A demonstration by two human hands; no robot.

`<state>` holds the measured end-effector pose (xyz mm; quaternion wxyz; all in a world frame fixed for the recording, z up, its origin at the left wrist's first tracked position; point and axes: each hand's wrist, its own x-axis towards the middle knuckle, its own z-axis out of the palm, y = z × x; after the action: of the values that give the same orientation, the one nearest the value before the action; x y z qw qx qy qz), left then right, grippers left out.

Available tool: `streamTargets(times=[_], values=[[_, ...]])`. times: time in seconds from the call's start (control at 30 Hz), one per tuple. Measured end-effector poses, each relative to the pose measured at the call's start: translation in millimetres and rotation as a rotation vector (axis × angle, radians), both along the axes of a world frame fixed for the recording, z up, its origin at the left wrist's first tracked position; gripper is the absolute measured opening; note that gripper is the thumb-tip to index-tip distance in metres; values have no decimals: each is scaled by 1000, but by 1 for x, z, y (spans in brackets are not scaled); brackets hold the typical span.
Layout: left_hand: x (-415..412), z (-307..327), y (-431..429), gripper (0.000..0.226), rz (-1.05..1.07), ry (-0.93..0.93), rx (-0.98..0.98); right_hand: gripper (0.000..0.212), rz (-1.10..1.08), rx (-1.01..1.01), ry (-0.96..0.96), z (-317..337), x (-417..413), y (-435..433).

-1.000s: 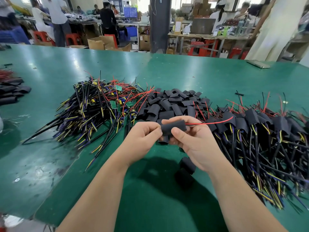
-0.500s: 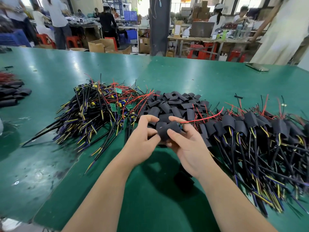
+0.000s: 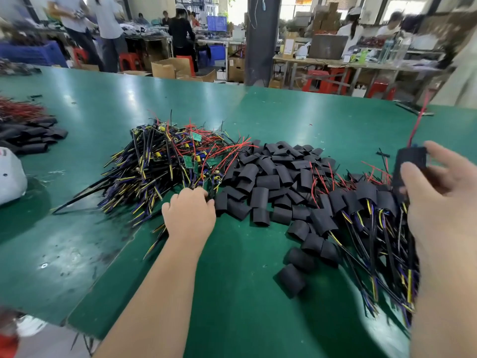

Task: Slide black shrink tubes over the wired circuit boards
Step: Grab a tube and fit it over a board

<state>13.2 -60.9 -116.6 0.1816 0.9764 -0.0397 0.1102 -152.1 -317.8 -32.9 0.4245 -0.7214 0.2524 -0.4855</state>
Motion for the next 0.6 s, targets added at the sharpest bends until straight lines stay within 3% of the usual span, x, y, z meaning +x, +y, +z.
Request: streamTargets(times=[0.07,0.13,0.5,0.6], values=[[3,-1,-3,28,27,-2,40,45,-167,-194,265,-5,-2,-6],[5,-1,-4,30,50,-7,69,48,-234,-240,363,-8,0,-4],[6,-2,-10,26,121,-44,121,20,-1,-433,231,-19,26,60],[3,-1,-8,14,93,-21,1,21,140,-338,202,-24,30,71]])
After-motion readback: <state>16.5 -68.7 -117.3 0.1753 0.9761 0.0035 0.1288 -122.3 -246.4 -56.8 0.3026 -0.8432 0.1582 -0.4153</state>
